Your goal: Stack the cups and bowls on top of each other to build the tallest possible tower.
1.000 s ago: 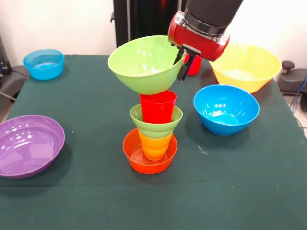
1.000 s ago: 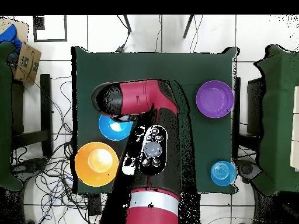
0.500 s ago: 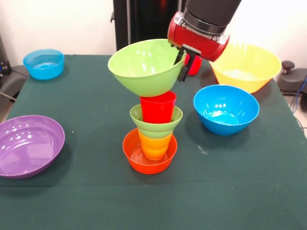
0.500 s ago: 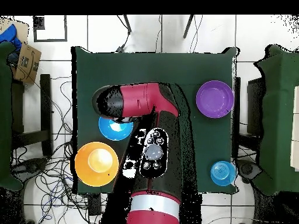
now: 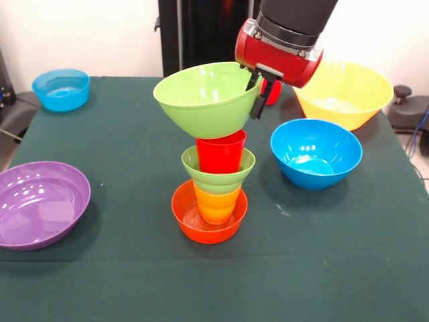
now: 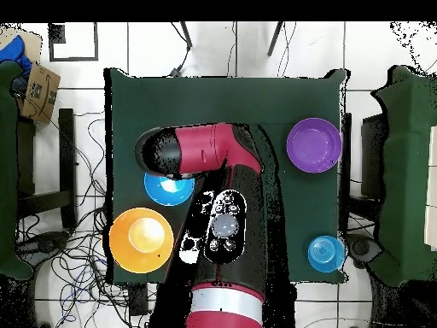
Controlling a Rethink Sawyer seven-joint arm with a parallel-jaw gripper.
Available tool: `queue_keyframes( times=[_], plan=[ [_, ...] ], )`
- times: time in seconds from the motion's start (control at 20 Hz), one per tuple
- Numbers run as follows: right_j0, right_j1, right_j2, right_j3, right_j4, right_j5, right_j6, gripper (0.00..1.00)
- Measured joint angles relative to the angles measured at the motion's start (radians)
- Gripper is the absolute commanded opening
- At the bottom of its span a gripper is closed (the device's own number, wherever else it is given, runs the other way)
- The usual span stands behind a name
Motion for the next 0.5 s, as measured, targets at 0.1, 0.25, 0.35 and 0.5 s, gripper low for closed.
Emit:
queue_keyframes(
  times=[0.1,0.25,0.35,0.5],
  plan=[
    [0.0,0.0,0.0,0.001,0.0,-0.003,0.0,0.0],
    [0.0,-0.002,-0.002,0.007,0.0,-0.006,0.0,0.0],
    [0.0,-0.003,-0.002,0.009,0.0,-0.006,0.0,0.0],
    [0.0,-0.005,-0.002,0.013,0.0,-0.006,0.0,0.0]
  ],
)
